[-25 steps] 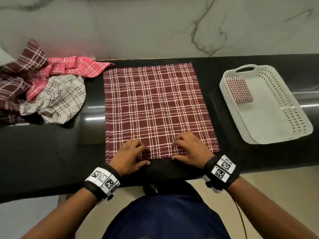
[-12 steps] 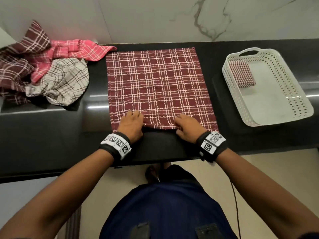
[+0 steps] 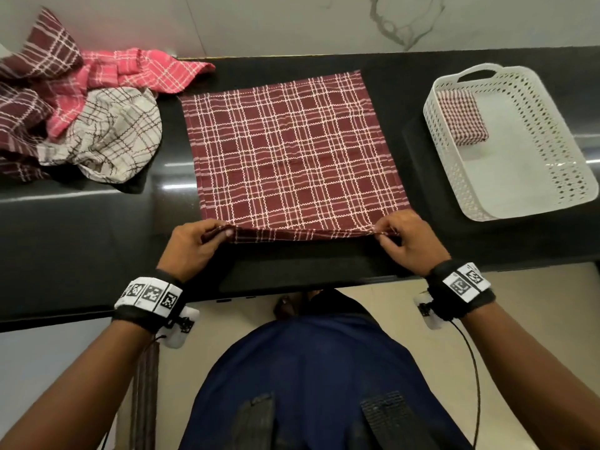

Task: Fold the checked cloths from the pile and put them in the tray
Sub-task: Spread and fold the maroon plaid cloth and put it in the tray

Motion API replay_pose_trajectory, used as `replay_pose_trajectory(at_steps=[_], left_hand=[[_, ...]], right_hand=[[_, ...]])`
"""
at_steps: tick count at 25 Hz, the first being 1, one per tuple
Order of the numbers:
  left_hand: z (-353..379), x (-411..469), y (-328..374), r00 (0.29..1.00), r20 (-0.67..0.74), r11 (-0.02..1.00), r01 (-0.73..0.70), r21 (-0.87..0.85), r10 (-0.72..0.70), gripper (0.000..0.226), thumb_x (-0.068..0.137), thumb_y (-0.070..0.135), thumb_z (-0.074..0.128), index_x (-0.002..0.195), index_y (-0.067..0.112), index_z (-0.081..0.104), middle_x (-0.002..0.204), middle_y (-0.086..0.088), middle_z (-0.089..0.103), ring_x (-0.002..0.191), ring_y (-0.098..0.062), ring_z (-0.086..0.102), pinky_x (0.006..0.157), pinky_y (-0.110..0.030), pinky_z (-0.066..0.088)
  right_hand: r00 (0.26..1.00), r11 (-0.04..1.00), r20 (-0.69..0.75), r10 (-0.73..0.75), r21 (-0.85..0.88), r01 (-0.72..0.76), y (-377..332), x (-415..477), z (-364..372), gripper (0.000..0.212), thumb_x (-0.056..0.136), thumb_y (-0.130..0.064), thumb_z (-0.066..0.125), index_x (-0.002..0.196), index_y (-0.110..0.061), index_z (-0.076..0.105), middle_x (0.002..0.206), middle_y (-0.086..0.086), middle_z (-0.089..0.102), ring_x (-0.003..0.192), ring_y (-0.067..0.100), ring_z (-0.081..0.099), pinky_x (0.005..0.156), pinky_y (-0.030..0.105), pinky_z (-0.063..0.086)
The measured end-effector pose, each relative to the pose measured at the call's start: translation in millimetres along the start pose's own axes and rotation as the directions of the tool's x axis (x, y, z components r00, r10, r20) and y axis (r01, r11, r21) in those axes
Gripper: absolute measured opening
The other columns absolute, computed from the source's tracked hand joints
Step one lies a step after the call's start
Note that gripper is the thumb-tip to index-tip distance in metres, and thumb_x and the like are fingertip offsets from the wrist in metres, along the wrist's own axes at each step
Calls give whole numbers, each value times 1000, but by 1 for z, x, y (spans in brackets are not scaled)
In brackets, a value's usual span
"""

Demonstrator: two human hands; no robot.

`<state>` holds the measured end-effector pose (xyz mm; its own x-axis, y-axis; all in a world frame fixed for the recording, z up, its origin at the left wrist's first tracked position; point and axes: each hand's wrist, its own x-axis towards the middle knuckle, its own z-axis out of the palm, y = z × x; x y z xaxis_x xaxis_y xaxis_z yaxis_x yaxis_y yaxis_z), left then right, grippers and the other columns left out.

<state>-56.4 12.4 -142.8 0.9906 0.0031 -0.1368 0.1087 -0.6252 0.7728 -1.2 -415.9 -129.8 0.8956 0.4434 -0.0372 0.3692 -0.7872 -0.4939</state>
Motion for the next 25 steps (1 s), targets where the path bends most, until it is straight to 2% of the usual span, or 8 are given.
replay_pose_trajectory(at_steps=[4, 7, 10, 12, 14, 17, 21, 25], left_hand=[[-17, 37, 13, 980, -148, 917, 63, -394, -131, 15, 99, 27, 57, 99, 28, 72, 92, 22, 74, 90, 4, 69, 76, -10, 51], [-27, 83, 16, 948, -202, 904, 151, -399, -248, 26, 101, 35, 51, 105, 17, 70, 94, 7, 75, 91, -9, 69, 83, -27, 57], [-33, 131, 16, 930, -250, 944, 202, -261, -268, 37, 102, 41, 47, 109, 13, 68, 103, -4, 71, 95, -20, 66, 85, -32, 52], [-32, 157, 14, 922, -253, 955, 271, -121, -293, 42, 102, 41, 44, 114, 7, 66, 106, -7, 69, 97, -24, 63, 78, -27, 43], [-26, 174, 8, 912, -204, 933, 359, -18, -355, 44, 104, 36, 42, 115, -1, 61, 115, -21, 66, 106, -35, 61, 85, -34, 42], [-17, 170, -1, 907, -184, 922, 387, 4, -380, 41, 104, 33, 42, 112, -3, 61, 114, -26, 65, 106, -40, 61, 84, -37, 41], [-3, 127, -12, 915, -107, 916, 372, -147, -389, 36, 102, 41, 44, 103, 14, 67, 100, -7, 70, 96, -26, 66, 81, -32, 44], [1, 107, -11, 914, -89, 883, 352, -311, -396, 37, 99, 46, 49, 98, 15, 70, 95, -1, 74, 91, -21, 70, 88, -44, 54]], right_hand=[[994, 985, -48, 97, 146, -89, 16, 36, -35, 13, 85, -13, 75, 96, -18, 71, 88, -7, 70, 77, 4, 63, 76, 19, 51], [963, 937, -80, 259, 262, -230, 39, 86, -51, 13, 83, -24, 80, 93, -16, 75, 84, -3, 74, 75, 8, 68, 74, 21, 55], [884, 641, -103, 456, 727, -245, 49, 140, -44, 14, 85, -23, 78, 95, -14, 73, 86, -1, 76, 80, 10, 71, 75, 25, 58], [851, 425, 18, 525, 861, -280, 54, 171, -28, 21, 88, -18, 75, 103, -4, 70, 98, 13, 76, 91, 24, 72, 87, 42, 59], [840, 484, 92, 534, 781, -394, 63, 190, -13, 25, 89, -18, 74, 105, 0, 70, 103, 20, 73, 96, 32, 70, 94, 52, 55], [851, 622, 74, 520, 650, -436, 76, 186, -9, 13, 88, -25, 75, 92, -13, 74, 91, 8, 77, 85, 23, 73, 87, 46, 59], [856, 620, 86, 509, 654, -435, 81, 137, -11, 24, 84, -39, 77, 92, -16, 76, 87, 1, 78, 82, 18, 76, 72, 28, 62], [856, 533, 108, 506, 741, -409, 75, 106, -18, 26, 80, -36, 79, 96, -16, 78, 93, 5, 79, 85, 21, 76, 73, 27, 62]])
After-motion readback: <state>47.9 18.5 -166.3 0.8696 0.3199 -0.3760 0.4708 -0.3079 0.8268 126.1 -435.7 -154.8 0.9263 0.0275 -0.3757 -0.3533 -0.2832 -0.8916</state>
